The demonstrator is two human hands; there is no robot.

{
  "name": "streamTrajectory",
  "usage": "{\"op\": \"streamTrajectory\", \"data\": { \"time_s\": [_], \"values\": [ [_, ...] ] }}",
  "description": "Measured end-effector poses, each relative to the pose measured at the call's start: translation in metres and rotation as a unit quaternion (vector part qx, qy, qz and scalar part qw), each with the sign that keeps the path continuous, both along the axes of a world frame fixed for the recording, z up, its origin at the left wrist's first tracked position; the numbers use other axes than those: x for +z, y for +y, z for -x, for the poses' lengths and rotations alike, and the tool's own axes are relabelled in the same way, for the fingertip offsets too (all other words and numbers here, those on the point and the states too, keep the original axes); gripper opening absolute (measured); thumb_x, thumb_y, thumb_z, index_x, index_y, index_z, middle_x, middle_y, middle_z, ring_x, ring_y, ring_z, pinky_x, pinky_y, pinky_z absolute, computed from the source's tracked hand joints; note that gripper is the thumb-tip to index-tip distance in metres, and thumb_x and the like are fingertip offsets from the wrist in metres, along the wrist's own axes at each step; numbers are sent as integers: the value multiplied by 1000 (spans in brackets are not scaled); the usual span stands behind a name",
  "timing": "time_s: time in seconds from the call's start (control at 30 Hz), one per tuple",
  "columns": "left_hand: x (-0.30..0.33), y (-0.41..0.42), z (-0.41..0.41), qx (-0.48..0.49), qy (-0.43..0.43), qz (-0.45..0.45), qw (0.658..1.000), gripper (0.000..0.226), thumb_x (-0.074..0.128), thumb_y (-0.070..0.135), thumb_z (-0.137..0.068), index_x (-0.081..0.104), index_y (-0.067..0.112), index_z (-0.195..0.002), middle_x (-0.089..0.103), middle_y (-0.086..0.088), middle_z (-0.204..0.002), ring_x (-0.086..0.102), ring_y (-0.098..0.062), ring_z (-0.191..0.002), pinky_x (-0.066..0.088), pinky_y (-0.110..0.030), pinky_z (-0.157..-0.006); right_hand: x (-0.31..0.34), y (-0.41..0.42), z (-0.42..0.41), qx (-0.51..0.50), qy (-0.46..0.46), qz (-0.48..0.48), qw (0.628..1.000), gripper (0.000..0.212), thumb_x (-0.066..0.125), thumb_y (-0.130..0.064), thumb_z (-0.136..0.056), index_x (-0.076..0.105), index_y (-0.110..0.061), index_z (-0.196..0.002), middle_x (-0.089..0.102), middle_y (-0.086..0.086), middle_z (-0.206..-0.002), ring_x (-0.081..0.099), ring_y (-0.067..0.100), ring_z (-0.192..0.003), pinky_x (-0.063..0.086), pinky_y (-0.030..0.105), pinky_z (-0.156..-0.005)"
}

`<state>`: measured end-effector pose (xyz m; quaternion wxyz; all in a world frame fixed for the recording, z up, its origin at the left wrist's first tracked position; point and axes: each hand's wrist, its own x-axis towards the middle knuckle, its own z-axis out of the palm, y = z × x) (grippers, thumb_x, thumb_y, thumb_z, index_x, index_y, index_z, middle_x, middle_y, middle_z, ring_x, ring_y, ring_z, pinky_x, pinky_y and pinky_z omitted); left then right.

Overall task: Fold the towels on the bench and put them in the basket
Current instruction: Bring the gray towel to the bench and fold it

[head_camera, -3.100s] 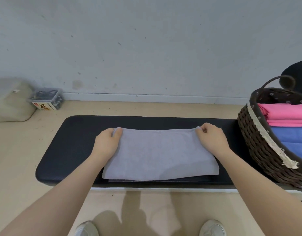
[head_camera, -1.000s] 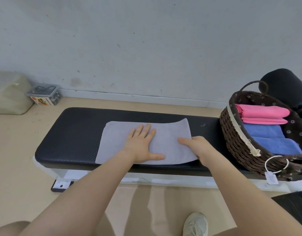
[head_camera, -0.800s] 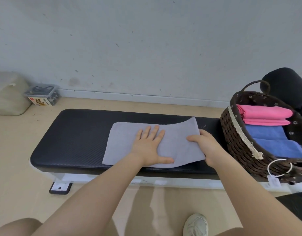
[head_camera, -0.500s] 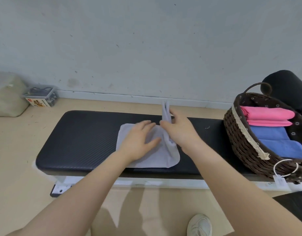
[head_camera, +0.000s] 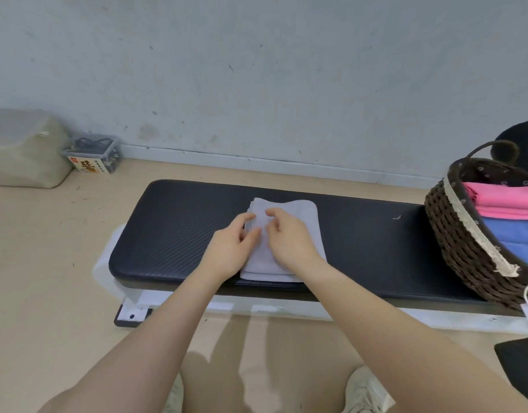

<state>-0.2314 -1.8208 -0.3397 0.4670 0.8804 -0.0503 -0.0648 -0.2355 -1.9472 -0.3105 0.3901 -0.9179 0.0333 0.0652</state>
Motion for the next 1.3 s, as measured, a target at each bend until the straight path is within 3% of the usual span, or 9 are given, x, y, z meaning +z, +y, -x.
{"op": "streamTrajectory", "data": {
  "time_s": [0.17,0.37,0.47,0.57,0.77,0.93,1.1,1.23,1.3],
  "values": [
    [1,-10,-1,-62,-84,-258,961,43,47,36,-93,44,35,-136,56,-1,-107,54,-18,-103,37,-27,-80,-8,-45,5,48,-35,238,969,56,41,-40,-97,27,-18,-147,9,7,-159,9,25,-146,17,37,-117],
    [-1,0,5,-49,-39,-183,981,45,54,28,-89,52,23,-134,47,3,-88,49,-15,-89,39,-24,-78,-27,-53,10,96,57,286,952,92,35,-71,-85,-7,-24,-151,-21,-4,-157,-16,20,-146,-1,45,-118],
    [0,1,8,-56,-64,-287,954,51,55,36,-85,50,27,-134,49,-1,-116,43,-21,-113,41,-34,-93,-25,-52,5,89,104,283,949,112,45,-79,-73,-16,-23,-149,-26,-1,-156,-19,20,-145,-1,48,-118],
    [6,-9,0,-94,-143,-374,912,48,56,39,-81,55,19,-125,8,-5,-157,8,-26,-144,12,-39,-116,-21,-53,2,84,135,262,952,124,52,-82,-64,-20,-24,-147,-28,2,-155,-20,21,-145,0,48,-118],
    [-6,-1,-11,-173,-114,-355,912,80,13,66,-70,38,21,-132,9,0,-159,8,-16,-146,4,-35,-117,-29,-57,2,83,130,269,951,114,40,-86,-68,-22,-31,-146,-34,-1,-152,-24,25,-143,-5,47,-118],
    [-13,8,-5,-180,-93,-330,922,86,11,70,-72,34,21,-138,4,-3,-159,7,-23,-146,8,-38,-118,-29,-63,3,75,101,220,967,69,24,-61,-93,-12,-37,-147,-28,-2,-155,-18,26,-145,-3,46,-119],
    [-1,-3,1,-218,-281,-422,834,46,38,33,-83,67,6,-106,53,-18,-134,51,-33,-124,27,-40,-107,-27,-62,7,-124,40,49,990,66,48,-27,-91,16,-23,-148,30,12,-145,40,33,-125,44,44,-95],
    [5,-11,0,-224,-252,-449,828,62,32,49,-86,58,6,-122,32,-16,-150,30,-31,-140,13,-40,-117,-28,-53,9,-212,137,-13,968,43,56,-29,-81,46,-9,-118,54,10,-118,48,32,-112,48,41,-87],
    [5,-11,-7,-228,-215,-456,833,74,30,59,-90,32,9,-144,6,-10,-158,4,-24,-147,-1,-37,-120,-25,-55,11,-200,139,-16,970,43,59,-27,-79,47,-10,-116,56,8,-112,50,31,-110,48,42,-87]
  ]
}}
